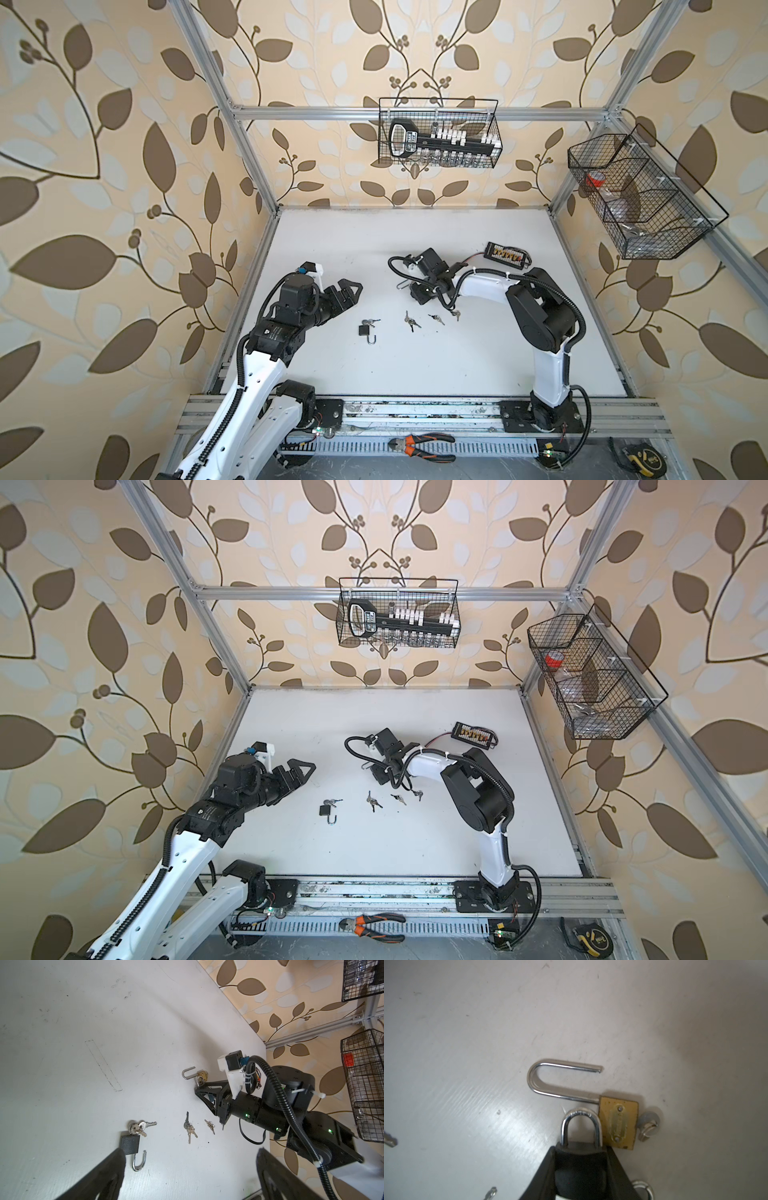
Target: Lock with the key
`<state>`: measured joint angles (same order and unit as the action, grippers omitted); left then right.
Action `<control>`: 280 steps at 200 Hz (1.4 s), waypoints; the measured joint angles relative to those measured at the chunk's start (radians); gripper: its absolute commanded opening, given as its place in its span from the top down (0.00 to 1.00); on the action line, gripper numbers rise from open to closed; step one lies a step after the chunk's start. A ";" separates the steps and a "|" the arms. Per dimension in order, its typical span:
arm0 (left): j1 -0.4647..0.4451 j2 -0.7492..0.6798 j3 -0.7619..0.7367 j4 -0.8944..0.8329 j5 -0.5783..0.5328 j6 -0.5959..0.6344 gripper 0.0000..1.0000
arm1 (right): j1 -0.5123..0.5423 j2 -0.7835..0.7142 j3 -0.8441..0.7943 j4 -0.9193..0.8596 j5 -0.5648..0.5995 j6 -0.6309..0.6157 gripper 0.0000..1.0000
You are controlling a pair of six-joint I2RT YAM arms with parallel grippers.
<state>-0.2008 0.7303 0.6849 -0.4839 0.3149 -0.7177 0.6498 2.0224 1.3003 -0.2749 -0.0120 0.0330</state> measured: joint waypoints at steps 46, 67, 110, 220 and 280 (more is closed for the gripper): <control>0.000 0.000 -0.002 -0.003 0.015 0.000 0.04 | -0.007 0.124 0.169 0.005 0.002 -0.028 1.00; 0.000 -0.003 -0.002 -0.007 0.019 0.000 0.04 | -0.011 0.155 0.215 0.005 -0.006 -0.034 1.00; 0.000 -0.016 -0.002 -0.026 0.017 0.003 0.04 | -0.011 0.089 0.104 0.043 -0.023 -0.027 1.00; 0.000 0.084 -0.002 -0.096 -0.031 0.073 0.01 | -0.002 -0.019 -0.048 0.067 -0.060 -0.018 0.41; 0.000 0.087 -0.002 -0.130 -0.070 0.098 0.01 | 0.017 -0.177 -0.118 0.078 -0.046 0.000 0.22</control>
<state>-0.2008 0.8169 0.6827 -0.6140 0.2447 -0.6201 0.6666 1.8450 1.1820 -0.1970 -0.0578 0.0326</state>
